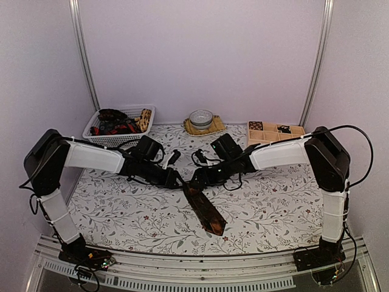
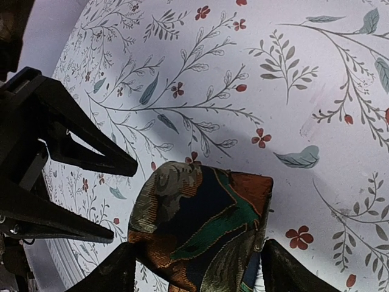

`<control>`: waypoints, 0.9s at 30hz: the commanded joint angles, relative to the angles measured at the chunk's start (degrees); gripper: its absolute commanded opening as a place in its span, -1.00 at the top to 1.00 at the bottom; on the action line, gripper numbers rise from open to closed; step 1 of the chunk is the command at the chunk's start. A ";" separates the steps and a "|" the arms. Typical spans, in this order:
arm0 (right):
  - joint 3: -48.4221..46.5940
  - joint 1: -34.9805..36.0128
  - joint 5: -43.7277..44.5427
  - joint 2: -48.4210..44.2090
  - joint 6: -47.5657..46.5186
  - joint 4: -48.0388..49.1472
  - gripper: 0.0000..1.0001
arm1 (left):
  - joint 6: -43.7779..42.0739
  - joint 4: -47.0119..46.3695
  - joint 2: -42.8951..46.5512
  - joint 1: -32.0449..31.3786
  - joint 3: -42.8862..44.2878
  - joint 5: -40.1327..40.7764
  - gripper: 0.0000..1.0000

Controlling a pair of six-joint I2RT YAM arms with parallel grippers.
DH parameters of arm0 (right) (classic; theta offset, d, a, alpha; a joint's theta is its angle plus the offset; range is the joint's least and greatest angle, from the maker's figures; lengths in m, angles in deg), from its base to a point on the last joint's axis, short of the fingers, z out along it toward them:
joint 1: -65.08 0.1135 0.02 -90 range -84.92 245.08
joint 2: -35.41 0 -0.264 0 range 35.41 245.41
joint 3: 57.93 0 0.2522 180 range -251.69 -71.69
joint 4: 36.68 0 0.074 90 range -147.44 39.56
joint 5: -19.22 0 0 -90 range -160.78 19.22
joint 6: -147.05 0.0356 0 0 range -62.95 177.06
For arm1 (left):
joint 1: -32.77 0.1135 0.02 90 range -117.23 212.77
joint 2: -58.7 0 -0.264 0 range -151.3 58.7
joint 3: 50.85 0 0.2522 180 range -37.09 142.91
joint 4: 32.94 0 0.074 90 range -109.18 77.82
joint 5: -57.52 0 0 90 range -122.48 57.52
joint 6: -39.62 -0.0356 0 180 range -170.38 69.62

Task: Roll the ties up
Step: Roll the tie at the center of the board.

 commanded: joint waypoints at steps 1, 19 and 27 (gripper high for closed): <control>-1.02 0.75 -1.28 3.15 -0.93 0.12 -0.37 | 0.29 -1.55 -1.17 0.69 -1.97 -0.42 0.18; -0.41 2.35 -1.75 2.39 -2.40 0.65 -0.17 | 0.92 -3.09 -7.21 0.11 -0.25 2.99 0.28; -0.03 3.65 -0.61 1.83 -3.80 0.56 -0.13 | 1.02 -3.17 -8.89 -0.25 0.20 3.89 0.33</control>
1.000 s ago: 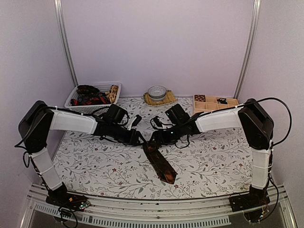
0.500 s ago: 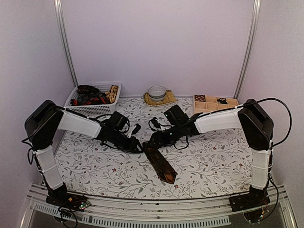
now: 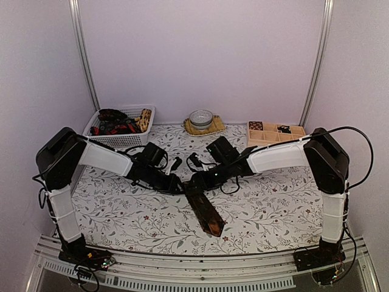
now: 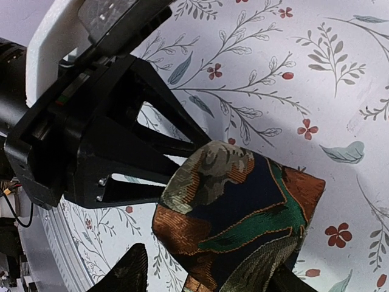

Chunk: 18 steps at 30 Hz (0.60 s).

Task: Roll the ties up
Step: Roll the tie at the center of the board.

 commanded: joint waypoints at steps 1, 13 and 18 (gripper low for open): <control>0.02 1.23 0.40 1.84 -1.68 0.58 -0.13 | 0.60 -0.68 -1.65 -0.14 -0.09 1.66 0.32; 0.76 1.43 1.49 2.34 -1.67 0.55 -0.12 | 3.88 -5.71 -2.33 -3.33 -1.17 -3.80 0.38; 1.96 1.41 2.76 1.77 -1.85 0.37 -0.11 | 3.76 -4.53 0.05 -3.49 -2.16 -3.22 0.45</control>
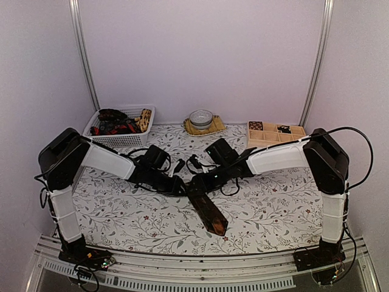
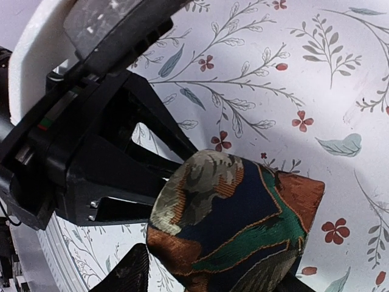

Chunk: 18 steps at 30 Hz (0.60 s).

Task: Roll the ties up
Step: Roll the tie at the center of the board.

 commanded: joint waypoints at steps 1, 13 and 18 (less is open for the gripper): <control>1.65 0.62 1.13 1.61 -0.87 0.57 -0.11 | 0.30 0.21 2.17 -1.15 -1.83 -0.81 0.45; 4.67 0.64 1.31 1.26 -2.60 2.60 -0.03 | -4.05 5.49 13.06 2.66 -2.47 -1.06 0.08; 4.86 0.62 2.22 1.29 -3.92 3.16 -0.02 | -4.68 2.86 11.22 4.82 -0.64 -7.19 -0.27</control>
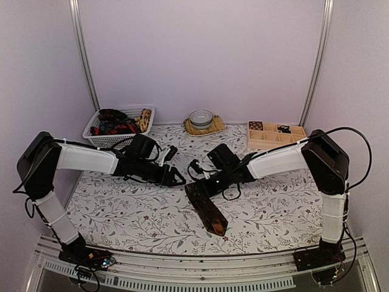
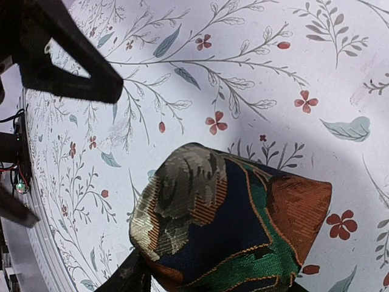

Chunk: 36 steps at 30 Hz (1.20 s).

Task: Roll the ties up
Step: Roll the tie at the center of the board.

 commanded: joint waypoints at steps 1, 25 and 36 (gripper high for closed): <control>1.03 0.41 2.12 1.31 -2.05 0.45 -0.02 | -1.81 -1.47 -2.16 2.19 2.62 -6.18 -0.36; 2.91 0.31 1.00 3.26 -9.26 2.53 -0.01 | -10.75 -0.60 -26.18 5.08 11.92 -31.28 -0.86; 2.90 0.32 0.32 4.01 -9.69 2.92 0.00 | -12.79 3.61 -33.86 2.05 13.57 -35.65 -0.76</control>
